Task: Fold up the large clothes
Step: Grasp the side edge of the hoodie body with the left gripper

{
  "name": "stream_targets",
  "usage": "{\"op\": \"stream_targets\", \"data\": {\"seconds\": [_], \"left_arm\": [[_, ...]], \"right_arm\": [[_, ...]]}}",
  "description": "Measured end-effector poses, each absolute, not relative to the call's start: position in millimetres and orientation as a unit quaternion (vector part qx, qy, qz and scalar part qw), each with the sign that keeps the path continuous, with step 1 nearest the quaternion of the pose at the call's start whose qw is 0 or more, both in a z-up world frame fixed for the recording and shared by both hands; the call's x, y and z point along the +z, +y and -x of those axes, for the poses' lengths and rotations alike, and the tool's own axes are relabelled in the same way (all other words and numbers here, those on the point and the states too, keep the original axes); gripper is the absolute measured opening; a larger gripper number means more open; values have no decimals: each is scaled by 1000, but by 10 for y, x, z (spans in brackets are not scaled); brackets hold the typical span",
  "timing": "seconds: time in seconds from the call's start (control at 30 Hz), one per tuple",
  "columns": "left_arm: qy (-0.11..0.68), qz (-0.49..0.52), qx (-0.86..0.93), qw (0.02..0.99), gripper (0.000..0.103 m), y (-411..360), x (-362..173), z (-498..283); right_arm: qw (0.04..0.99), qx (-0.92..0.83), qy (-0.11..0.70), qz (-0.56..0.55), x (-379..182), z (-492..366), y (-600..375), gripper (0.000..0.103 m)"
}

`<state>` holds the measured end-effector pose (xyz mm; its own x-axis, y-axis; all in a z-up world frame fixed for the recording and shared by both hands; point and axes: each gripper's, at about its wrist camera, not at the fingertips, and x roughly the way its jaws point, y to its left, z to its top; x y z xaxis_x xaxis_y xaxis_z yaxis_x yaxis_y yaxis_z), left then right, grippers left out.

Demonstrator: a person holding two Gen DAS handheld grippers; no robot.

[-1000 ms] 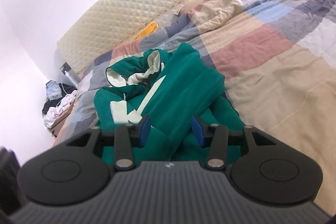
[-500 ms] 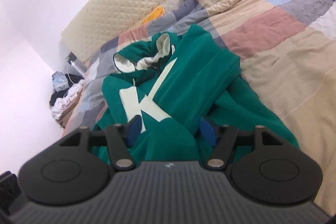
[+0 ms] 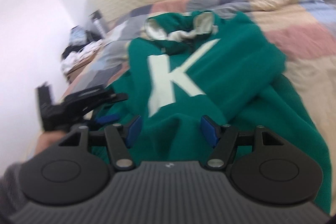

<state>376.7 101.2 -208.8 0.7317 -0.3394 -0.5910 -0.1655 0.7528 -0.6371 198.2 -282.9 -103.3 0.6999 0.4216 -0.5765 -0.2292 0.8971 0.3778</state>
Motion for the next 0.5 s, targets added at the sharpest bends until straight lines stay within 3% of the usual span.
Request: {"op": "stream_targets", "data": {"seconds": [0.1,0.17,0.23,0.27,0.5], "left_arm": [[348,364,-56,862,55,1062,-2144,-3926],[341,368,-56,863,40,1078,-2150,-3972],[335,371,-61,864,16,1084,-2167,-4061],[331,367,-65,867,12,1080,-2155,-4103],[254,371,-54,892,7,1379,-1851,-4065]], "right_arm": [[912,199,338,-124,-1075,-2023,-2734,66],[913,209,334,-109,-1107,-2062,-2689,66],[915,214,331,-89,-1147,-2095,-2659,66],[915,212,332,-83,-1168,-2121,-2649,66],[915,215,328,-97,-1182,-2182,-2641,66]]}}
